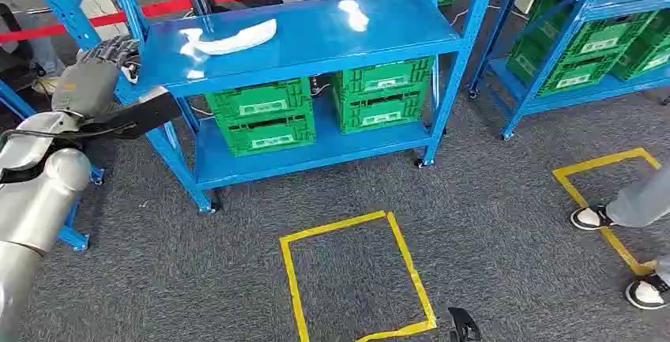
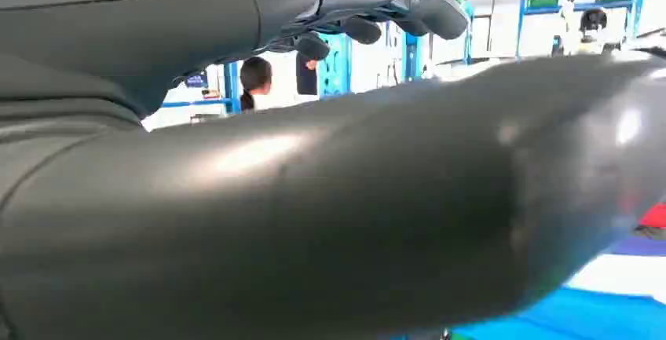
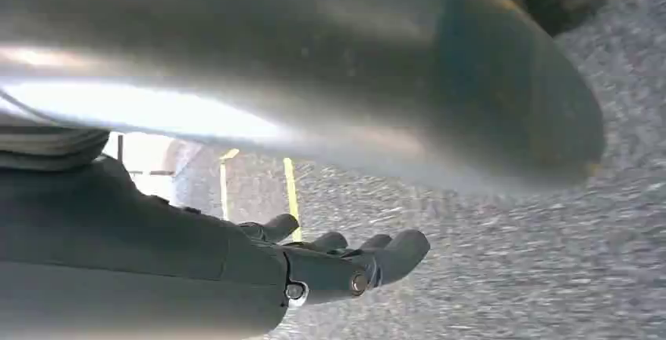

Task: Take the parts from the cabinet and place them on the table.

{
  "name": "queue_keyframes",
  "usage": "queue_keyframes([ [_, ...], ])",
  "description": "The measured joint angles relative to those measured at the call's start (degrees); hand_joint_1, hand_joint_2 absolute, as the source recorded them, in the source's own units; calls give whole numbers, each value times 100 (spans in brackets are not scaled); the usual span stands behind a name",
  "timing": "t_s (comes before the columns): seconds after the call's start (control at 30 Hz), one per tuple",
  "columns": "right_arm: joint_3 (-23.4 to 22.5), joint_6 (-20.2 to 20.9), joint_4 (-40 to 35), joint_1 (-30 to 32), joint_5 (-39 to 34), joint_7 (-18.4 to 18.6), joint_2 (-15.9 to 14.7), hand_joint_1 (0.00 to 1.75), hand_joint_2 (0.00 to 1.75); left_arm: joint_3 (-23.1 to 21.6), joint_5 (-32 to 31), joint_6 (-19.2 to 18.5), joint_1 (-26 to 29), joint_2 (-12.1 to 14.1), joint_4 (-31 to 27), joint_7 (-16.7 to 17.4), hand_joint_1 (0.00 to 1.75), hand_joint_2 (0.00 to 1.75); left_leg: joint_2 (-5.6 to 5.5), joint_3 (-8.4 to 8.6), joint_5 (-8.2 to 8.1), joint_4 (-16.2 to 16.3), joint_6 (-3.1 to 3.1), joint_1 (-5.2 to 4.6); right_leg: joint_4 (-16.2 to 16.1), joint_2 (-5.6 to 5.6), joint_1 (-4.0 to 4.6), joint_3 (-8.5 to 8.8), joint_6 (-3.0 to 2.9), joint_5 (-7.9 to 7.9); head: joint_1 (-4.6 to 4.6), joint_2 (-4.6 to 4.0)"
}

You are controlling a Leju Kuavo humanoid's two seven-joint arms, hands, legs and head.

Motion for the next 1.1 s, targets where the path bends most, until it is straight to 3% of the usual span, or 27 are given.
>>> queue_keyframes([
  [0.03,-2,0,2,-3,0,0,2,0,0,-9,0,15,0,2,7,-9,0,0,2,-30,-75,63,-42,0,-57,-9,27,55,-21,-188,4,0],
  [0.1,-11,2,4,-14,2,7,4,0,0,-11,-2,29,19,29,15,-15,0,0,-8,-83,-173,178,-69,-38,-115,16,40,105,-192,-217,13,0],
  [0.17,-24,2,4,-16,2,2,4,0,0,-20,-4,33,31,31,22,-15,0,0,-15,-56,-201,168,-90,-39,-116,17,50,124,-242,-248,-9,0],
  [0.23,-26,7,2,-15,0,-7,11,0,0,-20,-11,46,37,53,9,-11,0,0,-7,-86,-322,356,-185,-32,-144,16,-17,234,-316,-295,-20,0],
  [0.27,-28,7,4,-15,2,-4,2,0,0,-22,-13,50,27,57,9,-11,0,0,4,-245,-455,686,-253,8,-157,17,-30,285,-331,-323,-22,-2],
  [0.33,-31,7,4,-15,2,-4,2,0,0,-33,-15,50,53,66,31,-11,0,0,28,-820,-769,1640,-344,100,-169,18,-60,361,-311,-382,-24,0],
  [0.37,-31,7,4,-11,2,-4,0,0,0,-37,-15,50,85,66,37,-11,0,0,41,-1089,-800,1989,-369,137,-169,18,-72,397,-296,-417,-26,0],
  [0.4,-31,7,4,-8,0,-4,-2,0,0,-44,-15,48,113,66,46,-5,0,0,43,-1221,-680,2043,-380,158,-170,18,-80,444,-278,-456,-26,0],
  [0.43,-33,7,4,-8,-2,-7,0,0,0,-48,-18,48,122,66,55,2,0,0,44,-1196,-418,1816,-371,175,-172,20,-84,502,-265,-496,-26,0],
  [0.47,-33,7,4,-8,-4,-7,0,0,0,-48,-17,48,118,68,55,4,0,0,41,-1055,-88,1386,-341,174,-179,21,-85,566,-254,-532,-26,0],
  [0.5,-33,7,4,-12,-4,-7,0,0,0,-48,-20,48,99,72,53,4,0,0,40,-820,291,763,-277,158,-201,21,-84,642,-238,-570,-24,0],
  [0.53,-33,11,4,-11,-4,-7,7,0,0,-48,-20,48,84,77,55,4,0,0,38,-632,537,264,-185,116,-246,17,-112,689,-233,-589,-22,-2],
  [0.57,-35,22,11,-18,-7,-7,57,0,0,-50,-20,48,74,83,53,2,0,0,39,-528,439,136,-109,78,-284,14,-99,726,-177,-611,-9,0],
  [0.6,-35,17,7,-28,-9,-9,35,0,0,-52,-20,48,56,85,53,4,0,0,58,-493,413,50,-78,42,-335,19,-143,725,-127,-598,-38,0],
  [0.67,-37,20,7,-11,-26,-7,35,0,0,-55,-26,46,64,83,53,4,0,0,56,-427,369,-121,-17,5,-317,1,-136,800,-23,-434,-17,-2],
  [0.7,-37,17,7,-7,-24,-7,35,0,0,-57,-28,48,57,83,50,9,0,0,34,-224,391,-210,19,25,-331,-7,-132,847,0,-428,-20,0],
  [0.73,-37,17,7,-12,-24,-7,31,0,0,-59,-39,50,55,57,37,4,0,0,50,-142,410,-293,-14,55,-233,-19,-138,824,-35,-528,11,-2],
  [0.77,-37,17,7,-30,-24,-9,33,0,0,-59,-42,50,19,70,44,9,0,0,56,-101,395,-307,21,67,-7,-13,-113,697,-73,-649,11,0],
  [0.8,-37,17,7,-39,-24,-9,33,0,0,-59,-42,50,11,66,50,11,0,0,51,-77,383,-307,31,61,385,-8,-94,451,-90,-779,77,0],
  [0.87,-39,15,7,-22,-18,-9,7,0,0,-61,-46,50,63,33,55,-2,0,0,19,-44,311,-295,44,46,1171,14,-46,-121,-56,-1067,105,0],
  [0.9,-39,15,7,-10,-2,-7,0,0,0,-61,-48,50,103,28,57,-9,0,0,4,-16,263,-275,31,49,1293,14,-39,-292,-47,-1066,109,-2],
  [0.93,-39,15,7,-2,0,-7,-2,0,0,-61,-52,57,133,29,57,-9,0,0,-6,20,212,-247,5,61,1145,9,-45,-318,-17,-897,109,-2],
  [0.97,-39,13,7,3,0,-9,-4,0,0,-61,-55,66,146,29,61,-7,0,0,-7,57,147,-199,-29,82,785,4,-62,-233,9,-615,118,-2],
  [1.0,-39,15,7,8,0,-9,-7,0,0,-61,-59,70,147,31,68,-4,0,0,-5,98,53,-123,-79,113,212,-10,-100,-42,74,-213,138,-2],
  [1.03,-39,13,7,14,0,-7,-7,0,0,-63,-61,77,146,29,68,-4,0,0,-3,92,-36,-44,-129,111,-206,-20,-151,81,127,57,171,0],
  [1.07,-39,20,22,8,0,-9,20,0,0,-63,-68,88,140,28,72,-7,0,0,-14,84,-121,38,-191,70,-181,-2,-120,35,102,-115,221,0],
  [1.1,-39,20,22,-15,0,-13,22,0,0,-66,-77,96,126,31,63,-2,0,0,-22,20,-203,73,-200,55,-159,-1,-119,58,-91,-204,186,0],
])
